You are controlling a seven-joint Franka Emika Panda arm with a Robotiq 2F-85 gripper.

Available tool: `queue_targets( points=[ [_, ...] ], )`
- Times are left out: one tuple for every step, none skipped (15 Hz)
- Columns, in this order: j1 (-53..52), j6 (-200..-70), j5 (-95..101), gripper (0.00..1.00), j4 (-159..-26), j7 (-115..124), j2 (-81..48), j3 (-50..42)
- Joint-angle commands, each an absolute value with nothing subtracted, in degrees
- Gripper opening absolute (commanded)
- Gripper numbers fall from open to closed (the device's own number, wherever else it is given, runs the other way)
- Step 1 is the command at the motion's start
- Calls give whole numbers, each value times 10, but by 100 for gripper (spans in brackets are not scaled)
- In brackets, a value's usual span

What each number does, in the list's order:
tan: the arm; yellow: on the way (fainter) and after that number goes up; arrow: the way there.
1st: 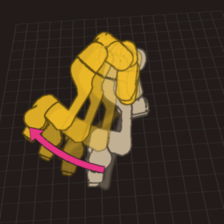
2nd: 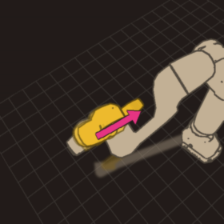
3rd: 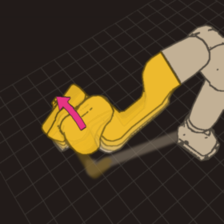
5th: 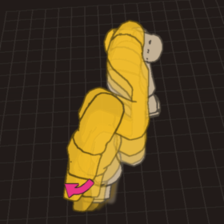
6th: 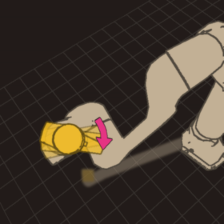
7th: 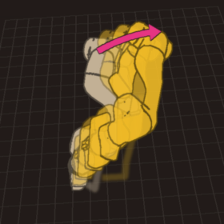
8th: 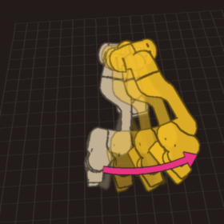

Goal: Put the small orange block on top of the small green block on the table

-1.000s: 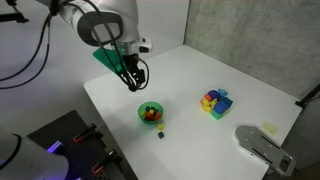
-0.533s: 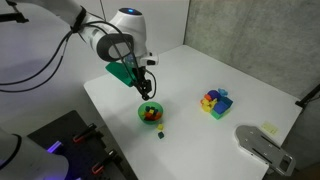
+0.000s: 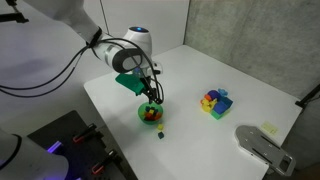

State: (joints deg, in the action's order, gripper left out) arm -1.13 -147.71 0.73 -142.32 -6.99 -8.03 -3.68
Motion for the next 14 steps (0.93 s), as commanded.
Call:
queue_targets(
  points=[
    [0, -1476, 10, 100, -1423, -68, -82, -26],
    [0, -1476, 10, 100, -1423, -68, -82, -25],
    [0, -1476, 10, 100, -1423, -68, -81, -24],
    [0, -1490, 17, 100, -1418, -60, -97, -28],
    [4, -1493, 8, 100, -1414, -70, -109, -27],
    [7, -1506, 10, 100, -1413, -70, -120, -29],
    [12, -1519, 1, 100, -1408, -79, -135, -28],
    [17, -1532, -2, 100, -1406, -82, -146, -27],
    [24, -1548, -12, 100, -1403, -91, -161, -22],
    [31, -1559, -19, 100, -1398, -97, -175, -18],
    [40, -1567, -30, 100, -1394, -103, -189, -11],
    [48, -1574, -39, 100, -1389, -111, -204, -3],
    [58, -1576, -48, 100, -1384, -121, -216, 6],
    [67, -1578, -55, 100, -1378, -127, -228, 15]
  ],
)
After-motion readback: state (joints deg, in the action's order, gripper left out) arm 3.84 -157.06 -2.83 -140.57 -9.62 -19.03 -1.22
